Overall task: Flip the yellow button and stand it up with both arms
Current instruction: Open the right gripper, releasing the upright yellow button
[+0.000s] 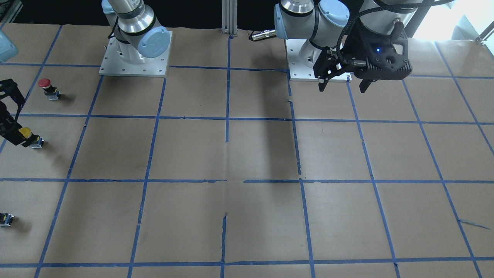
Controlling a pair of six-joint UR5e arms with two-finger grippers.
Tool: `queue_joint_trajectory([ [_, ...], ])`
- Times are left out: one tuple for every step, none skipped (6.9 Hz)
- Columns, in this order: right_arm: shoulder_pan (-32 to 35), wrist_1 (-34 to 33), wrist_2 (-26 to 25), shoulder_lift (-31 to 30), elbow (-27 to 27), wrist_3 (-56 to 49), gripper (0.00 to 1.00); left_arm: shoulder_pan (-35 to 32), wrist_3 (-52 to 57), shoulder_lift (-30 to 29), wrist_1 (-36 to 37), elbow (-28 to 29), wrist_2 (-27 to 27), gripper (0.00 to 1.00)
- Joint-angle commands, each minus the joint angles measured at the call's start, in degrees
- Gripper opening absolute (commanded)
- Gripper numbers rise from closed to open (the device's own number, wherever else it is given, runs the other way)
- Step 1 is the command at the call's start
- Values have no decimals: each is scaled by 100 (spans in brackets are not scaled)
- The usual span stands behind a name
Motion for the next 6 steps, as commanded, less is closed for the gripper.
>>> queue_joint_trajectory([
  [31,317,79,-2,-494,746,99,0,-97,-3,-34,6,-81,100],
  [83,641,157,-29,-792,1088,99,0,-89,6,-34,6,-81,100],
  [301,1489,454,-38,-1378,1405,99,0,-89,-3,-34,41,-81,100],
  [634,2620,457,-73,-2123,1921,100,0,-89,-3,-34,59,-81,100],
  [1020,3440,422,-73,-2679,2753,100,0,-89,-3,-34,68,-81,100],
  [1416,3901,465,-160,-2945,4180,100,0,-89,-3,-34,77,-81,100],
])
